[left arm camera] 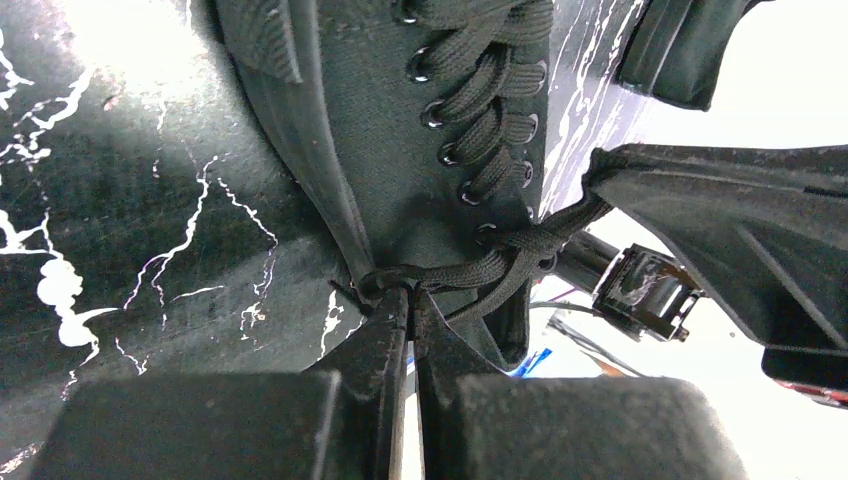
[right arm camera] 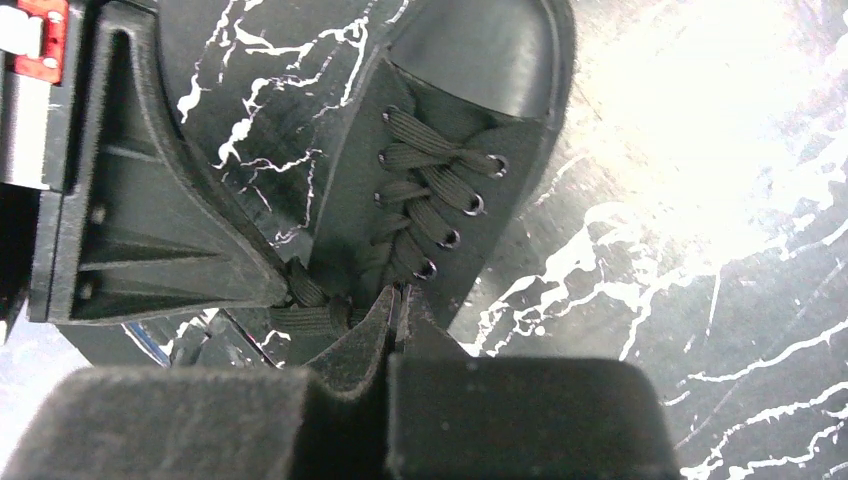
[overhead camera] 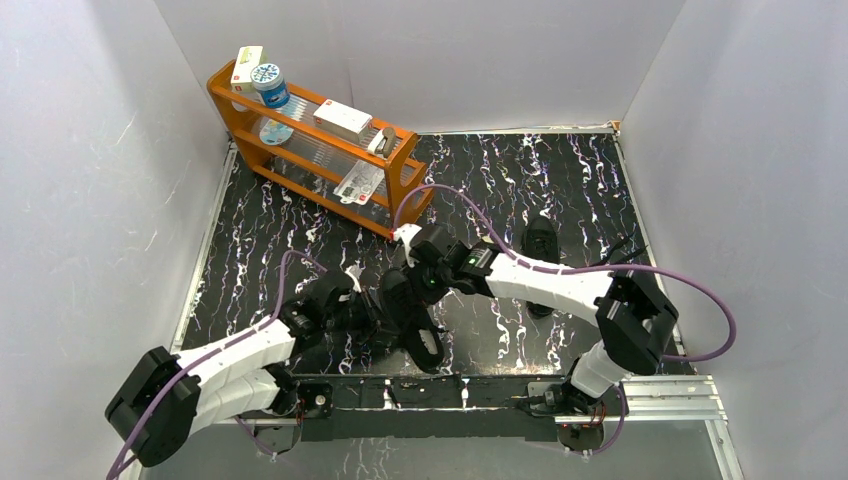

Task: Tie the shoes
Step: Tie the shoelace on the shoe.

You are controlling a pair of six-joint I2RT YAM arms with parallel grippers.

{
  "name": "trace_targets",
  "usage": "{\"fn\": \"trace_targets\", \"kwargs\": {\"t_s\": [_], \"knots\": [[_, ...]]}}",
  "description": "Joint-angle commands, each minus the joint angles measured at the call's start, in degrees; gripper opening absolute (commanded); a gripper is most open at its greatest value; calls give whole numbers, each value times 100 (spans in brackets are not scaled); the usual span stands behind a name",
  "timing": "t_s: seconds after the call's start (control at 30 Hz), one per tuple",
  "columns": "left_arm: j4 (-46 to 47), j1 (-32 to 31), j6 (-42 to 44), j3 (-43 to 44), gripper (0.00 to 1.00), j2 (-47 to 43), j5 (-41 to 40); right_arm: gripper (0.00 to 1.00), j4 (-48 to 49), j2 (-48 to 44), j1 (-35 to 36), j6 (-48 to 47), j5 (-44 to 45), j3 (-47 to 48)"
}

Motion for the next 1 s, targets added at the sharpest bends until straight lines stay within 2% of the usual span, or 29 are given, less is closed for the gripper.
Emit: {"fn": "trace_targets", "kwargs": {"t_s": [0.0,0.37,0.5,0.97], "knots": [[-746,24,642,420,0,245,195,0,236,-367,-211,205,-114,-190],[-1728,28,439,468,0,343,-227,0,803,-559,-1018,511,-904,-990],[-1815,32,466,463,0,399,-211,0,1111,-660,-1375,662,-1283,-1302],[-2466,63,234,219,0,147,-424,0,1764,-795,-2015,1076,-1485,-2168]]}}
